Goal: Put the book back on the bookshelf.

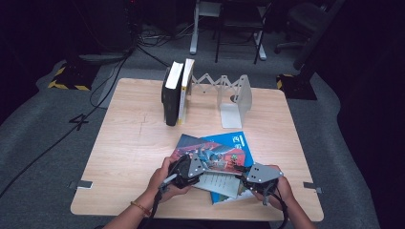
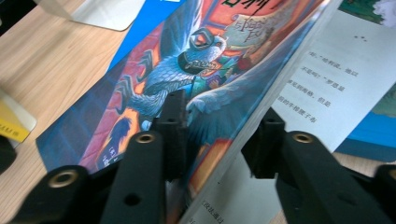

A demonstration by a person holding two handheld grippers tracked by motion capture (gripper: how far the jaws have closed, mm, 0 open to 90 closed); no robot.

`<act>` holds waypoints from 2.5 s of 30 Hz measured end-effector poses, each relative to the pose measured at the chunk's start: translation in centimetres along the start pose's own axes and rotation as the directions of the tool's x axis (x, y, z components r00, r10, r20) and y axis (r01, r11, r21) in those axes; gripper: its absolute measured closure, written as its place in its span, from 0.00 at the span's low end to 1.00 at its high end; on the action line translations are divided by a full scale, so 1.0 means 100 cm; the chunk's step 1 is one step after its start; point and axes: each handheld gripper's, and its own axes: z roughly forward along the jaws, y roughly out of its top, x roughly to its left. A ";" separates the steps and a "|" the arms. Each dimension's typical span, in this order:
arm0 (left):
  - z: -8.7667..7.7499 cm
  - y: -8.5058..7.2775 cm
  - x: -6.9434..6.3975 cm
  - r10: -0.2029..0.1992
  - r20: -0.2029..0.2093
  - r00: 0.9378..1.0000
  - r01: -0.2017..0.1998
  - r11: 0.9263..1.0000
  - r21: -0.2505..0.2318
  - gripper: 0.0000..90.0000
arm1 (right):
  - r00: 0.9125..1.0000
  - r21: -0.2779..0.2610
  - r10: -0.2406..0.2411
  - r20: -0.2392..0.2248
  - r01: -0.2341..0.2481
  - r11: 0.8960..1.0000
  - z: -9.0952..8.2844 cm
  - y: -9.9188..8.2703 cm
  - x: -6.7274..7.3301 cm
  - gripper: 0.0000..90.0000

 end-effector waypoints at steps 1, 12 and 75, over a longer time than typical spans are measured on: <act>0.001 -0.001 0.000 0.003 0.007 1.000 -0.003 1.000 0.001 0.78 | 1.000 -0.009 0.019 -0.009 -0.019 1.000 0.001 -0.001 -0.002 0.76; -0.003 0.001 0.005 -0.040 0.035 0.999 0.042 0.999 -0.033 0.72 | 0.996 -0.003 0.010 0.086 -0.010 1.000 0.006 -0.011 -0.009 0.82; -0.013 0.055 -0.002 0.032 0.030 0.999 -0.028 0.992 -0.120 0.94 | 0.957 -0.187 0.289 -0.005 -0.285 0.940 -0.029 -0.019 -0.037 0.56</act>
